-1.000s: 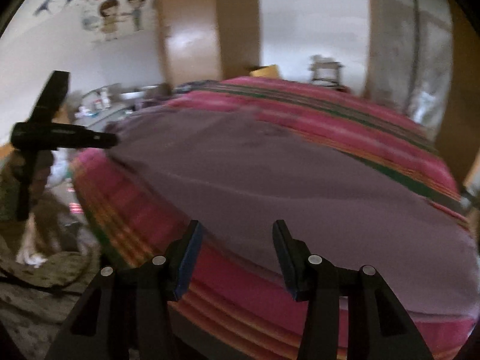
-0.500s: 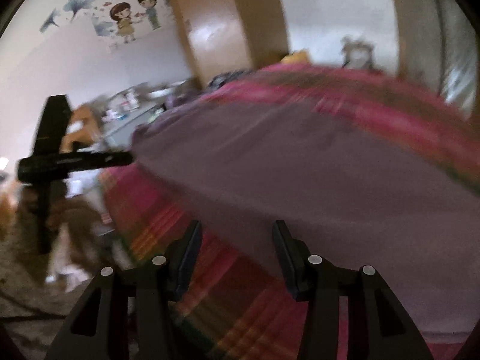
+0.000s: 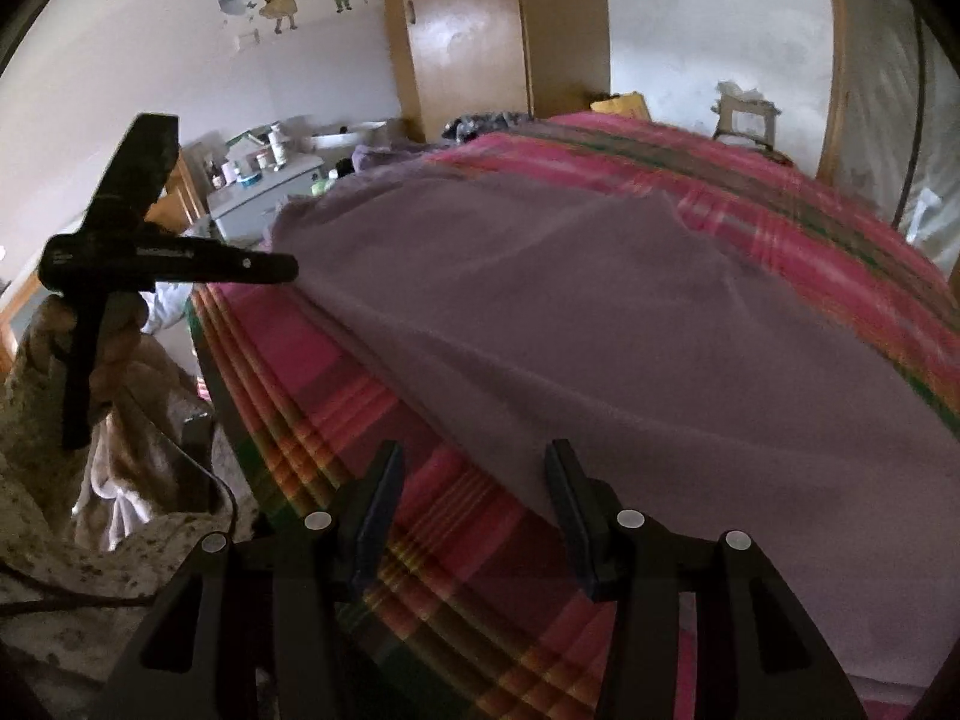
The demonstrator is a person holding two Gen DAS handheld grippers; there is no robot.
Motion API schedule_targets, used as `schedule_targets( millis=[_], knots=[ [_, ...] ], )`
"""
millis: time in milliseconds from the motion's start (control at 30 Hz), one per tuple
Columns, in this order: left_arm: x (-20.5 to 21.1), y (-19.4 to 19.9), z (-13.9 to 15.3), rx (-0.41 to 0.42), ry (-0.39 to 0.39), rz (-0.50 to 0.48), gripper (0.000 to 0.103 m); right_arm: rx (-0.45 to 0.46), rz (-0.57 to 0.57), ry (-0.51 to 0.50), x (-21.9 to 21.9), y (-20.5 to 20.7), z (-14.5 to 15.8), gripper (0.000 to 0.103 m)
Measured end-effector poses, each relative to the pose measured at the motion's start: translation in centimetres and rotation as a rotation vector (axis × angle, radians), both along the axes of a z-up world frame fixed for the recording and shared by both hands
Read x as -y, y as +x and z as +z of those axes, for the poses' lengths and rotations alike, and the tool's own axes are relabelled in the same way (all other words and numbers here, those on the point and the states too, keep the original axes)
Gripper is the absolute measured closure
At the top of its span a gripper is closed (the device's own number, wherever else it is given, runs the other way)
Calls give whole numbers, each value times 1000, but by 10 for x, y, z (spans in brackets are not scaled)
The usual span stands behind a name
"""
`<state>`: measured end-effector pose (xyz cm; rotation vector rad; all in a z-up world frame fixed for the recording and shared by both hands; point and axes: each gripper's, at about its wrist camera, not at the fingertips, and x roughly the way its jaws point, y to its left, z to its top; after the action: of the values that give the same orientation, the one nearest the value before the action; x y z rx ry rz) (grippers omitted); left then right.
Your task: Fold clothes
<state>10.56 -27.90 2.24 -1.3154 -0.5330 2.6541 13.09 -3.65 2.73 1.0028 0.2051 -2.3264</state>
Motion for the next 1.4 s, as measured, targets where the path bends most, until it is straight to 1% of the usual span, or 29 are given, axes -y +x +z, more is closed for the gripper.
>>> schedule_targets(
  millis=[133,233,300,333,367,400,433,467,533,633,767,900,1000,1067,1133,1233,1267,1300,1400],
  knots=[
    [2,-4,5,-24,10,-3,66,-51,-24,-17,11,-11,8,52],
    [-1,-5,6,-26,12,-16,66,-53,1,29,25,-12,-2,53],
    [-3,-6,6,-29,6,-28,66,-75,24,88,33,-6,-9,53],
    [-4,-6,6,-29,0,-31,66,-83,22,107,35,-4,-10,62],
    [-4,-8,8,-35,1,-34,66,-85,13,119,36,-6,-11,77],
    [-4,-9,9,-42,2,-37,66,-85,5,122,35,-8,-11,82],
    [-4,-11,10,-49,3,-40,66,-80,-4,117,34,-12,-11,91],
    [-5,-13,12,-57,1,-44,66,-76,-11,117,34,-15,-11,95],
    [-5,-17,14,-73,-2,-51,66,-72,-7,108,33,-17,-10,95],
    [-5,-26,16,-78,2,-53,66,-90,-24,108,31,-20,-5,96],
    [-7,-38,22,-103,0,-56,66,-125,-85,94,28,-31,2,96],
    [-1,-38,19,-90,4,-38,66,-152,-126,136,33,-44,1,96],
    [3,-38,17,-81,7,-24,66,-148,-132,148,34,-51,-1,96],
    [6,-39,16,-75,9,-15,66,-128,-138,139,32,-55,-3,92],
    [8,-39,15,-69,11,-6,66,-127,-147,127,30,-53,-1,90],
    [1,-25,14,-74,-31,-33,66,-155,-168,100,23,-43,6,83],
    [-2,-21,14,-76,-50,-47,66,-160,-169,87,20,-39,9,83],
    [-10,-15,13,-80,-83,-90,66,-161,-160,71,18,-33,11,83],
    [-30,-4,13,-104,-149,-197,66,-120,-52,16,19,-18,13,83]
  ],
)
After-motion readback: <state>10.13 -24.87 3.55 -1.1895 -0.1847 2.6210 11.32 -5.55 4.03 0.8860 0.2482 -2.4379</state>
